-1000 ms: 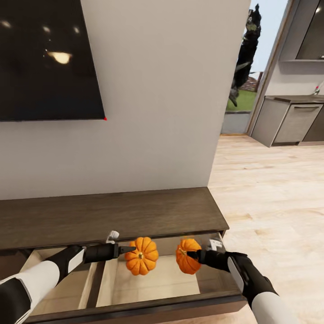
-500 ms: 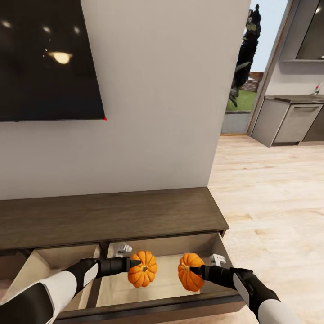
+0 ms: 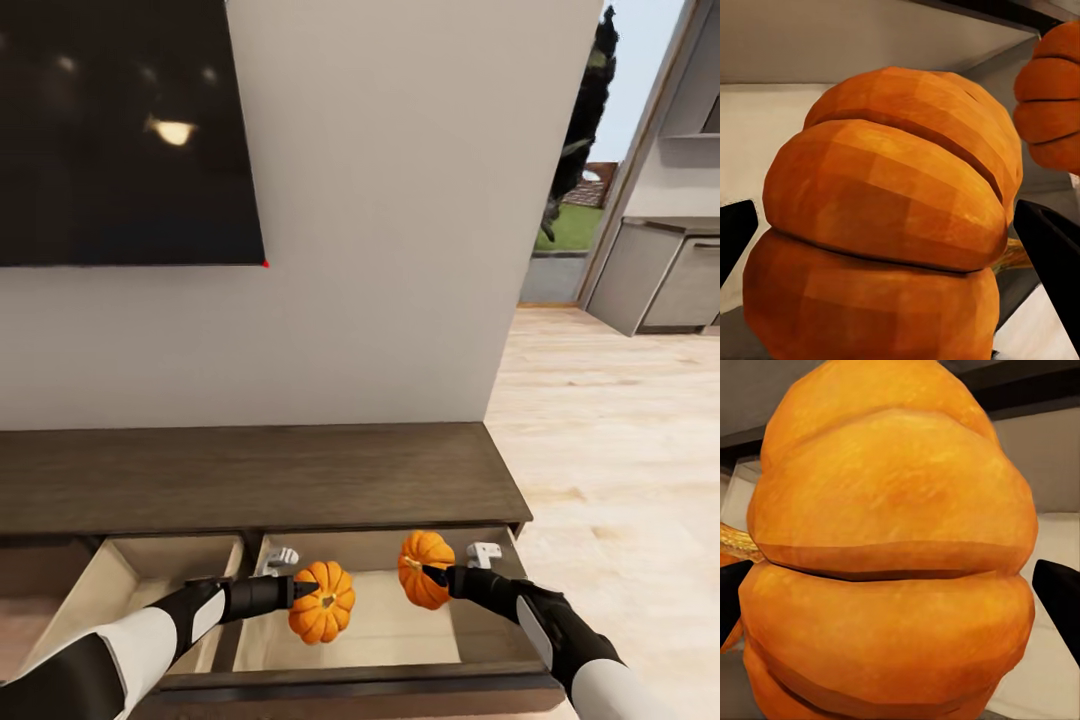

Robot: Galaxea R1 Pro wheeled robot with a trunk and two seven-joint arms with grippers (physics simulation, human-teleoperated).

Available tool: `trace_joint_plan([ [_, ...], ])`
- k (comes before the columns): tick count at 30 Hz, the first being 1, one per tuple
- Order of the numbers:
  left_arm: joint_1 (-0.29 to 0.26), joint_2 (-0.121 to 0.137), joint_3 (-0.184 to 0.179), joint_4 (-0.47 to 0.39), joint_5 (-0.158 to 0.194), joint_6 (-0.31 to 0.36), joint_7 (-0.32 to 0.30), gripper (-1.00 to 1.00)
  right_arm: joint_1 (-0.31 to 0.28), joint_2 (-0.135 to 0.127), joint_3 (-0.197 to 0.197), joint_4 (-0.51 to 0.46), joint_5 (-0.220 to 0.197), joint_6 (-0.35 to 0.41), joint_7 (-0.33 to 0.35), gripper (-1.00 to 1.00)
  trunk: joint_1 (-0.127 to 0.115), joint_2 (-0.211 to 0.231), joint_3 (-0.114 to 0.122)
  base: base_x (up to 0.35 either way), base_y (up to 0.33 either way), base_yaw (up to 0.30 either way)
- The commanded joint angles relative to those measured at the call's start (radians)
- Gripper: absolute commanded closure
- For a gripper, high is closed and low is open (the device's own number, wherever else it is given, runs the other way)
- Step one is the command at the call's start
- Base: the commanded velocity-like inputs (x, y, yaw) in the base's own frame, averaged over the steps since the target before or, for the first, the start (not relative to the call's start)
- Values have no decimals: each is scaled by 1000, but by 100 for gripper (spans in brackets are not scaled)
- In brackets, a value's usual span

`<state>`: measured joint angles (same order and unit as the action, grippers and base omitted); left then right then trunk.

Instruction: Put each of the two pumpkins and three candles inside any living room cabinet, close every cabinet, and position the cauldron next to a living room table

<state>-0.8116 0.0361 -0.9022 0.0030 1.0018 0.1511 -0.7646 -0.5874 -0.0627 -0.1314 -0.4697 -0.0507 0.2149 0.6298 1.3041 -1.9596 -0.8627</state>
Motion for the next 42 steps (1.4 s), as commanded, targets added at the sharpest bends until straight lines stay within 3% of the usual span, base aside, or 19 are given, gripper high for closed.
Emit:
trace_joint_plan([
  [1,2,-3,2,0,1,-1,1,100,0,1,-1,0,-1,0,-1,100,0,0,0,0,0,272],
  [13,5,-10,2,-4,1,-1,2,100,0,4,-2,14,-5,-2,-1,100,0,0,1,85,-84,26],
  [18,5,-10,2,-5,1,-1,2,100,0,4,-2,24,25,0,2,100,0,0,1,174,-165,0],
  [22,5,-9,2,-4,1,-1,1,100,0,-3,-1,96,30,0,8,100,0,0,1,25,-24,0],
  [24,5,-9,2,-2,1,-1,0,100,0,-7,-1,154,33,-1,40,100,0,0,1,4,-4,0],
  [26,6,-8,2,0,0,-1,-9,100,0,-6,-1,182,33,-1,126,100,0,0,1,1,-1,0],
  [29,23,-9,2,-1,-1,-1,-32,100,0,-5,0,222,36,-4,158,100,0,0,1,0,0,0],
  [33,36,-9,2,-1,-2,-10,-40,100,0,-5,1,231,40,-62,162,100,0,0,1,0,0,0],
  [34,44,-8,2,0,-1,-18,-41,100,0,-4,0,231,40,-120,157,100,0,0,1,0,0,0],
  [42,46,1,3,-1,4,-21,-34,100,0,-6,-2,230,39,-138,142,100,0,0,1,0,0,0],
])
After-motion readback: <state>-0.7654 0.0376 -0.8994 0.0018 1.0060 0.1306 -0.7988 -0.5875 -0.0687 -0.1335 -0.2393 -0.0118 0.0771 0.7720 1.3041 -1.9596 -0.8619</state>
